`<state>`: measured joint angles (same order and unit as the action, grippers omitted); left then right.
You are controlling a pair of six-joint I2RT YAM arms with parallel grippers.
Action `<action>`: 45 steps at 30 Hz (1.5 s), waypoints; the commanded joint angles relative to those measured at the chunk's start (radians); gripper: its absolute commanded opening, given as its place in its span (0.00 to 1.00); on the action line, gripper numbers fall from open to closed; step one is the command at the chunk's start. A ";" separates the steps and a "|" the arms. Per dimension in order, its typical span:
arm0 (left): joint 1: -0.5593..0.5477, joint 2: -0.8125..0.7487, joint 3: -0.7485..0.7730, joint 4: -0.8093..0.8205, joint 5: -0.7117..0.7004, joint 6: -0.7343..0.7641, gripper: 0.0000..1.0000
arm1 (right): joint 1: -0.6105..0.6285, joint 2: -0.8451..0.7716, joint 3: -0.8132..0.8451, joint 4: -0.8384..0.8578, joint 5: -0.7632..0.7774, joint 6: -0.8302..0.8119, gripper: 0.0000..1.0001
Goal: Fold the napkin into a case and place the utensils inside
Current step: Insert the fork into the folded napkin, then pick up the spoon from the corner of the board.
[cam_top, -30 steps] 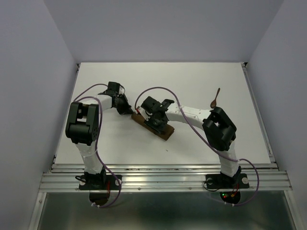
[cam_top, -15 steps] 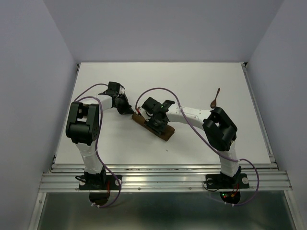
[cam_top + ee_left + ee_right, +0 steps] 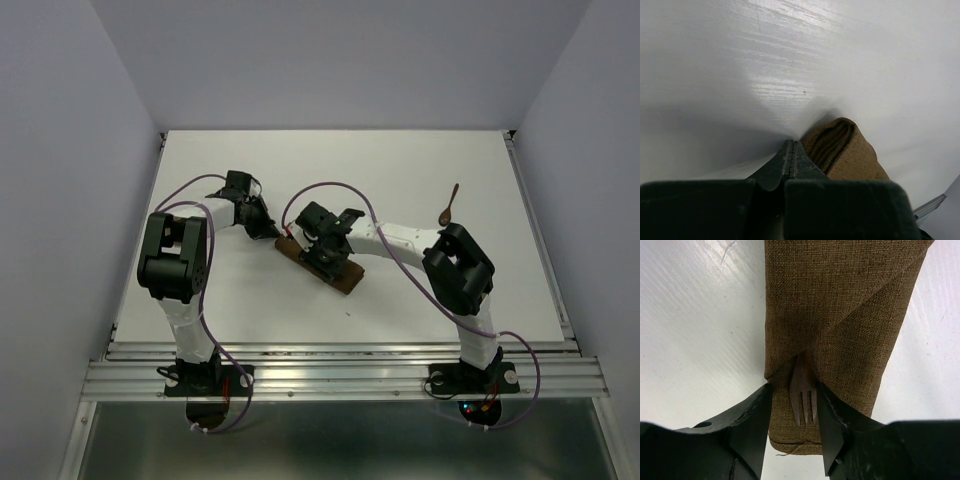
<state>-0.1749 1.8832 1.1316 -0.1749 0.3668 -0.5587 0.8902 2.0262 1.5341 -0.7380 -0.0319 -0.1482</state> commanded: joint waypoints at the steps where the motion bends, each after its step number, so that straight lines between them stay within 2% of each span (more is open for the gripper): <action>1: -0.008 0.013 0.002 -0.025 -0.019 0.013 0.00 | -0.008 -0.027 0.018 0.049 -0.022 0.007 0.44; 17: -0.009 0.010 0.000 -0.025 -0.016 0.013 0.00 | -0.008 0.022 0.104 0.040 -0.042 -0.010 0.41; 23: -0.011 0.011 0.005 -0.025 -0.012 0.014 0.00 | -0.008 -0.049 0.077 0.051 0.030 -0.005 0.42; 26: -0.011 0.011 0.005 -0.025 -0.012 0.014 0.00 | -0.036 -0.128 0.043 0.097 0.119 0.012 0.43; 28: -0.011 0.016 0.005 -0.023 -0.012 0.014 0.00 | -0.082 -0.203 -0.017 0.168 0.188 0.038 0.46; 30: -0.011 0.019 0.007 -0.021 -0.009 0.014 0.00 | -0.135 -0.256 -0.066 0.227 0.245 0.082 0.55; 32: -0.012 0.025 0.010 -0.021 -0.003 0.014 0.00 | -0.258 -0.315 -0.123 0.291 0.317 0.206 0.61; 33: -0.014 0.025 0.007 -0.021 -0.003 0.014 0.00 | -0.364 -0.328 -0.144 0.298 0.346 0.308 0.66; 36: -0.015 0.019 -0.001 -0.020 -0.005 0.014 0.00 | -0.528 -0.375 -0.184 0.296 0.330 0.476 0.72; 37: -0.017 0.014 -0.006 -0.020 -0.005 0.014 0.00 | -0.625 -0.386 -0.219 0.296 0.325 0.508 0.73; 41: -0.020 -0.009 -0.024 -0.020 -0.006 0.014 0.00 | -0.807 -0.409 -0.293 0.327 0.307 0.593 0.77; 45: -0.028 -0.042 -0.055 -0.018 0.000 0.011 0.00 | -0.895 -0.321 -0.279 0.354 0.280 0.596 0.77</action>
<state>-0.1852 1.8854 1.1252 -0.1596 0.3801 -0.5591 0.0170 1.6573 1.2400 -0.4416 0.2657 0.3752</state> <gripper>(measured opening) 0.017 0.766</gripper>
